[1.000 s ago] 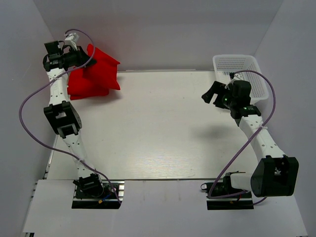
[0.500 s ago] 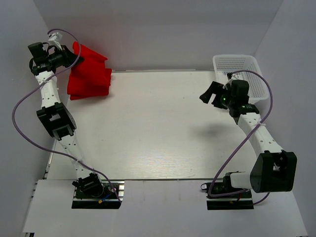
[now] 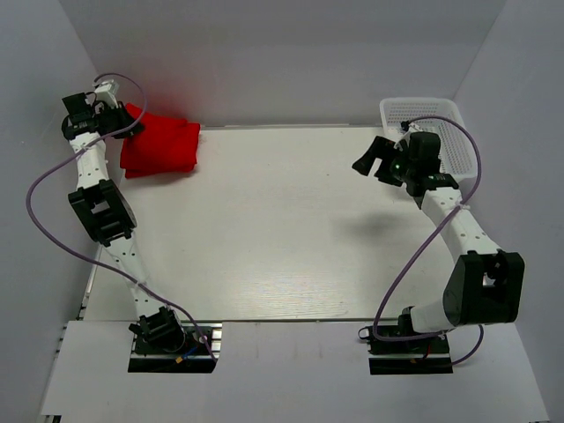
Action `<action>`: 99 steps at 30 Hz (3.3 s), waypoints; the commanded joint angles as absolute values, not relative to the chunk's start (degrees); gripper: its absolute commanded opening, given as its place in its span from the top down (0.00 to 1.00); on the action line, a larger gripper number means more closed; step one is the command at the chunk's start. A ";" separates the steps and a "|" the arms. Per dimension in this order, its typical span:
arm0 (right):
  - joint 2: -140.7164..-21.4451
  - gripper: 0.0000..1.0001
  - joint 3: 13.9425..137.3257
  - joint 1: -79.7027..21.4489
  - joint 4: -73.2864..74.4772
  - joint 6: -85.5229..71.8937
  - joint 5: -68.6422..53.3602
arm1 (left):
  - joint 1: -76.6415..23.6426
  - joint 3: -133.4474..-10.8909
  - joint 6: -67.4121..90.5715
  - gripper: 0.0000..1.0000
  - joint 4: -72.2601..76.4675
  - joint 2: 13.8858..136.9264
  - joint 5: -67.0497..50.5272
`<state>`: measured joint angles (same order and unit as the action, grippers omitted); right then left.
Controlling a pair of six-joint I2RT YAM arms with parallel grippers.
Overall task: Fold and stack the t-shirts
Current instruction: Put the neatly folded tshirt into the corner of the board with the left arm
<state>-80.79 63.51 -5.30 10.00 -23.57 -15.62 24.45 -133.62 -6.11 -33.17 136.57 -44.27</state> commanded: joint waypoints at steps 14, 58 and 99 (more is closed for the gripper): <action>-86.75 0.10 71.01 -6.24 10.90 -23.20 -17.76 | 23.65 -136.32 -10.29 0.43 -33.23 137.99 -17.33; -92.28 0.10 77.43 -7.38 17.05 -18.72 -17.84 | 23.64 -128.32 9.75 0.89 -21.72 141.24 -21.78; -97.64 0.10 81.30 -7.30 18.81 -18.64 -18.98 | 20.30 -127.10 11.06 1.00 -14.68 135.44 -12.76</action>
